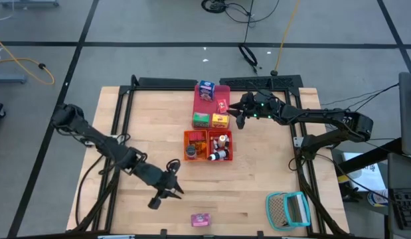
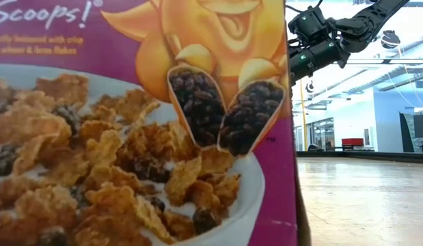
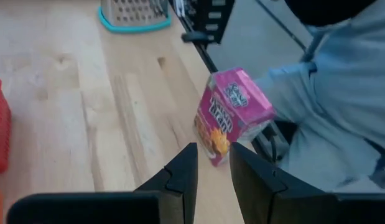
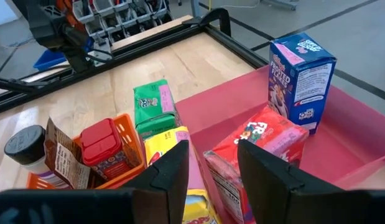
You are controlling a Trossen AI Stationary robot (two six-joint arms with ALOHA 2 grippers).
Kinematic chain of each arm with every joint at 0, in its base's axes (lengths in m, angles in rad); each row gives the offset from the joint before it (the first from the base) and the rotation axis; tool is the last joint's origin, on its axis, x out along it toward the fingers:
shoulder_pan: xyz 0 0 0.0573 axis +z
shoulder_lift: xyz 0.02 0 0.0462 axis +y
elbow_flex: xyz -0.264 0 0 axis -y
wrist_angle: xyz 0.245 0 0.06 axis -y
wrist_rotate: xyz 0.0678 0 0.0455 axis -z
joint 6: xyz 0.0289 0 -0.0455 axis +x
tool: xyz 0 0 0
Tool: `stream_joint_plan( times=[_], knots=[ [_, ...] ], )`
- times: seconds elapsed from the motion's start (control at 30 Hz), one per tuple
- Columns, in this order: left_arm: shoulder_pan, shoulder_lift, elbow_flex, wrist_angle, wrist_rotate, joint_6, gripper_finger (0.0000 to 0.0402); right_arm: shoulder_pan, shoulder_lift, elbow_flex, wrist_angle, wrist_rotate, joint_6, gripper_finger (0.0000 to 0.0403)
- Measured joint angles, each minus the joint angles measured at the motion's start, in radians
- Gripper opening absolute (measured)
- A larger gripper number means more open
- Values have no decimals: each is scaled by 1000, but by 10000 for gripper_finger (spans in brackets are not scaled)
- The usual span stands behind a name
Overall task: Pick & Place Kitchen Items
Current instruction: Put the pink raisin bran box into the pink bin
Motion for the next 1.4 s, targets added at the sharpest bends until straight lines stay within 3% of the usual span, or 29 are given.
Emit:
stream_joint_plan(
  times=[0.2,0.53,0.77,1.0,1.4],
  knots=[
    [-47,14,-66,187,-73,-78,93,0,0,0,0,0,0,132],
    [-68,165,-89,365,-61,-165,94,0,0,0,0,1,-1,132],
    [-96,203,-89,397,-46,-232,149,0,0,0,-2,1,0,132],
    [-129,258,-88,461,-98,-230,207,0,0,0,-1,1,0,132],
    [-130,378,-88,569,-135,-275,220,0,0,0,-1,1,0,132]
  ],
)
